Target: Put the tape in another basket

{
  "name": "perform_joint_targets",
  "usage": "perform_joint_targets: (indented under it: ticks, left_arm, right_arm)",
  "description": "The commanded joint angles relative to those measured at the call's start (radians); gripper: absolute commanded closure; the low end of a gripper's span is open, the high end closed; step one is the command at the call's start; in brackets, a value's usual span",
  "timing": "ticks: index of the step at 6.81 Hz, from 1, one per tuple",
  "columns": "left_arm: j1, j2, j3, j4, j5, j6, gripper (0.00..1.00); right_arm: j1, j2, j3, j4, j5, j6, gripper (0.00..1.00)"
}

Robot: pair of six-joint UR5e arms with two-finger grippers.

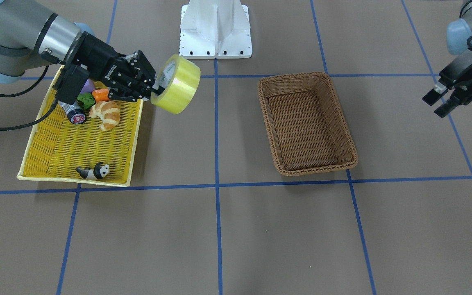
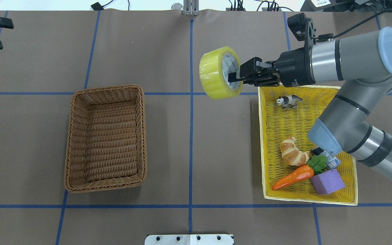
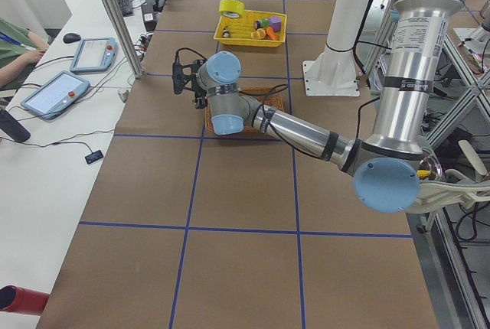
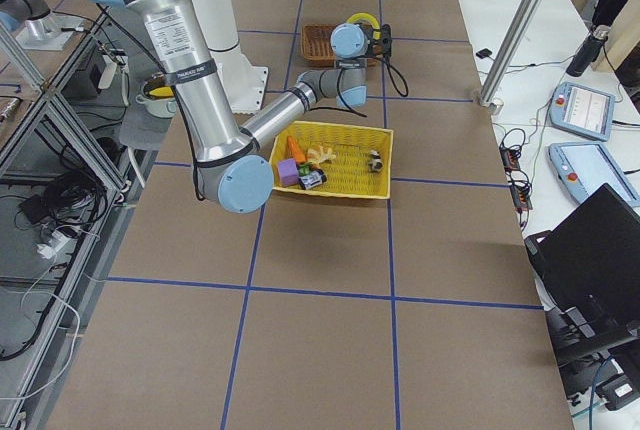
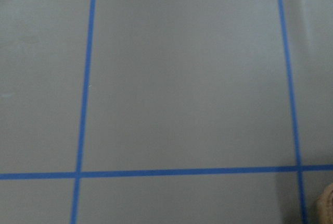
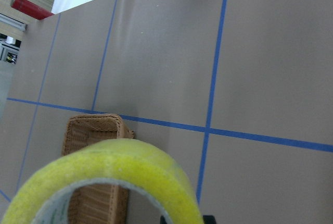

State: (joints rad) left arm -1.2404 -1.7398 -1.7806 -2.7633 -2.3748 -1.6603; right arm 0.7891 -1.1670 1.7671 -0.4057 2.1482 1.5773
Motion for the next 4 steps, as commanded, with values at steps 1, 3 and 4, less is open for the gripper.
perform_joint_targets:
  ticks: [1,3,4]
  left_arm:
    - [0.103,-0.069,0.007,-0.290,0.070,-0.360,0.03]
    - [0.342,-0.131,0.007,-0.503,0.281,-0.563,0.03]
    - [0.417,-0.156,-0.008,-0.518,0.369,-0.578,0.03]
  right_arm:
    - [-0.091,0.003,0.003,0.134,-0.086,0.084,1.00]
    - [-0.135,0.042,0.009,0.134,-0.087,0.125,1.00]
    - [-0.146,0.047,0.011,0.134,-0.085,0.131,1.00]
